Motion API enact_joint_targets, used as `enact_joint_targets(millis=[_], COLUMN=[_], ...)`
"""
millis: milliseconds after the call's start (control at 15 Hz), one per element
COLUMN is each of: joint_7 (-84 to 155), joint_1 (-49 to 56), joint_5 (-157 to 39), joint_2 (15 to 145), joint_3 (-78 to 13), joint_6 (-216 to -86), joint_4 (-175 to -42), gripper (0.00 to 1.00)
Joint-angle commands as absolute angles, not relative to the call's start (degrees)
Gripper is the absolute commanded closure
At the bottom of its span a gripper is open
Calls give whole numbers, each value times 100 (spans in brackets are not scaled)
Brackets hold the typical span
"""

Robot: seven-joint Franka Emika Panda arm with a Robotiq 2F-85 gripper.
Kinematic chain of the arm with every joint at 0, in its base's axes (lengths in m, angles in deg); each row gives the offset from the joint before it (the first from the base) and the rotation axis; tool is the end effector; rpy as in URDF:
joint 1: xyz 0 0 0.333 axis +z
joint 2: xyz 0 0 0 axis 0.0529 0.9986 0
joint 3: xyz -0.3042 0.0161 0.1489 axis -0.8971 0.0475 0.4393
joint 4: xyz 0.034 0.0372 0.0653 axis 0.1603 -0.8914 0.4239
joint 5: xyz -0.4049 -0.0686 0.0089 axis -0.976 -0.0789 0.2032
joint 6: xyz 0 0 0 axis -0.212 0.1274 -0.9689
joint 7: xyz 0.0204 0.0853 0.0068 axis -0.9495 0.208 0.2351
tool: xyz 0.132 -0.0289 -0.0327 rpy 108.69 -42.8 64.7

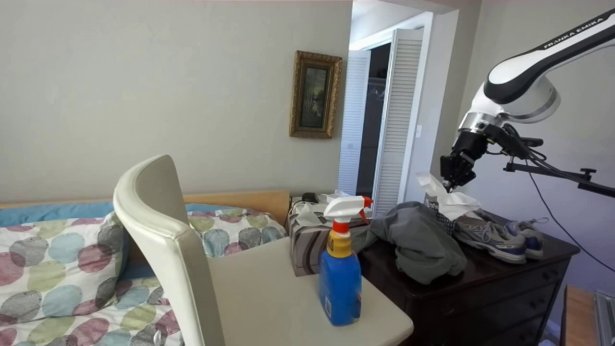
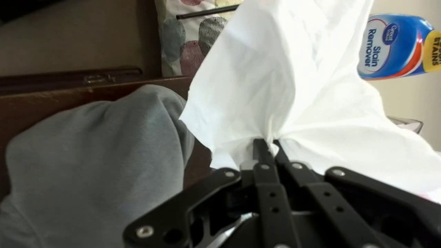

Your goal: Use the white napkin to wipe the nozzle on the spray bottle.

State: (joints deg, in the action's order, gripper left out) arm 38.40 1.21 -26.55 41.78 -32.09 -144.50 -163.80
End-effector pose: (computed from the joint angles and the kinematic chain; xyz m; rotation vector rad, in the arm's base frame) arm 0.4219 -0.0140 0.3817 -2.6421 0.5825 -0.0671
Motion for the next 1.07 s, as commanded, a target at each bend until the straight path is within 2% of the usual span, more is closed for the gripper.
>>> enact_joint_targets(millis=[0, 267, 333, 1000], joint_7=[4037, 3964, 3829, 4170], joint_1=[756, 1429, 1262, 1758], joint_5=[-2274, -1944, -2231, -1871], joint_2=[3928, 3855, 4045, 4213], joint_3=[-2760, -2498, -2540, -2424], joint_6=[-15560, -15816, -15682, -15952], joint_4=[-16823, -16931, -16771, -16432], gripper=[99, 99, 97, 99])
